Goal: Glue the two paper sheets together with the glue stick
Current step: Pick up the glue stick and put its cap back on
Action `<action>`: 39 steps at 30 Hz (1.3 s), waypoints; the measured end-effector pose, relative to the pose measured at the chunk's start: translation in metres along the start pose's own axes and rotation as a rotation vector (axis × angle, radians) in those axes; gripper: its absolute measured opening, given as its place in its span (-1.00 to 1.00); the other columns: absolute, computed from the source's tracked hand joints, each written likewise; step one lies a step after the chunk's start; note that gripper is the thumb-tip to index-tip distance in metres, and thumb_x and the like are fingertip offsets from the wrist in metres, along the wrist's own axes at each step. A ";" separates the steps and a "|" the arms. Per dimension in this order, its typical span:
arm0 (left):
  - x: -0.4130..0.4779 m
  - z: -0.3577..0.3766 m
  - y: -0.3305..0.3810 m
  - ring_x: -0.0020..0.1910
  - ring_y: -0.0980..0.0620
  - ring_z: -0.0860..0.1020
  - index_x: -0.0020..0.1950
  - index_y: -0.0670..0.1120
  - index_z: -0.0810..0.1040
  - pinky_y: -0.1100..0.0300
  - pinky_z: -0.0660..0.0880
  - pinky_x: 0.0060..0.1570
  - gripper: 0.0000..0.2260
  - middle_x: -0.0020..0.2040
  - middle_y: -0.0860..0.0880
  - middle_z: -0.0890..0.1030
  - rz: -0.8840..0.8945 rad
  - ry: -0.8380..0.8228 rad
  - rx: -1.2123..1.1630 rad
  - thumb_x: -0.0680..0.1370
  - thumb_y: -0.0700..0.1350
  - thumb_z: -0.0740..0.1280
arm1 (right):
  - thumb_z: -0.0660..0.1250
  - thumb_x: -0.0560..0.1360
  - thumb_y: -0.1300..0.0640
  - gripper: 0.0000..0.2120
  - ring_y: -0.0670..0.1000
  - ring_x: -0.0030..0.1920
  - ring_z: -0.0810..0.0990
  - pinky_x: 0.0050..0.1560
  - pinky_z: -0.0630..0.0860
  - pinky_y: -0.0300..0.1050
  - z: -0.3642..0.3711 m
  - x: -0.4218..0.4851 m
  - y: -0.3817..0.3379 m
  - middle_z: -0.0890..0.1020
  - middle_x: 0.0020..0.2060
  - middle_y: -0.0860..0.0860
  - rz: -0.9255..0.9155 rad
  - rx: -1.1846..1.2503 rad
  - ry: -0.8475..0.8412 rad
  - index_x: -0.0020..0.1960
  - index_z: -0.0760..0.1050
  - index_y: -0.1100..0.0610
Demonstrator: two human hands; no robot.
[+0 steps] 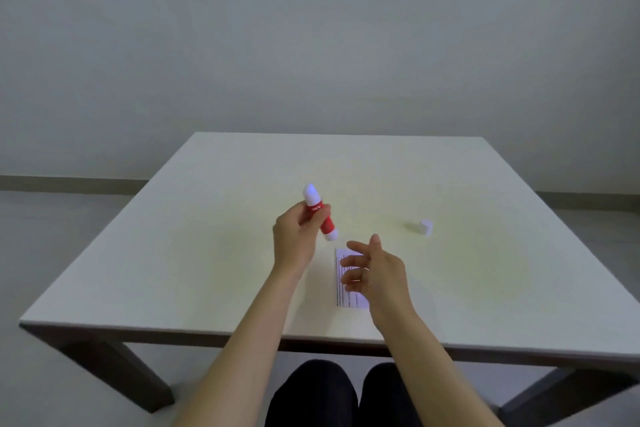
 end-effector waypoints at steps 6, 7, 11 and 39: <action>-0.016 0.015 0.017 -0.06 0.06 0.67 -0.23 0.15 0.68 0.15 0.53 0.07 -0.88 -0.14 0.04 0.74 -0.007 -0.177 -0.190 0.46 -0.02 0.38 | 0.12 0.59 -0.15 -0.52 -0.06 -0.59 0.35 -0.57 0.31 -0.27 0.023 0.002 0.017 0.48 -0.47 0.04 0.353 0.268 -0.224 -0.05 0.54 0.27; -0.018 0.015 0.020 -0.06 0.06 0.68 -0.23 0.16 0.68 0.12 0.54 0.08 -0.86 -0.14 0.04 0.74 -0.004 -0.186 -0.201 0.47 -0.04 0.37 | 0.16 0.59 -0.09 -0.58 -0.08 -0.59 0.34 -0.58 0.31 -0.29 0.024 0.002 0.016 0.47 -0.48 0.02 0.347 0.307 -0.258 -0.09 0.53 0.26; -0.018 0.014 0.025 -0.07 -0.02 0.70 -0.25 0.02 0.69 0.00 0.54 0.16 -0.84 -0.14 -0.04 0.74 -0.042 -0.202 -0.288 0.51 -0.11 0.37 | 0.27 0.57 0.18 -0.85 -0.05 -0.49 0.50 -0.45 0.48 -0.27 0.017 0.004 -0.003 0.53 -0.35 0.09 0.054 0.278 -0.238 -0.14 0.47 0.22; -0.028 0.024 0.029 -0.11 0.01 0.71 -0.25 -0.03 0.69 0.21 0.53 -0.03 -0.85 -0.16 -0.05 0.74 -0.092 -0.215 -0.340 0.50 -0.10 0.39 | 0.18 0.59 -0.03 -0.62 -0.02 -0.49 0.57 -0.43 0.55 -0.23 0.009 -0.005 -0.001 0.65 -0.40 0.11 0.250 0.317 -0.349 -0.02 0.52 0.31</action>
Point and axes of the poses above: each hand's wrist, its own x-axis towards the middle knuckle, its own z-axis out of the palm, y = z × x, the point moved 8 cm from there along x, towards the middle knuckle
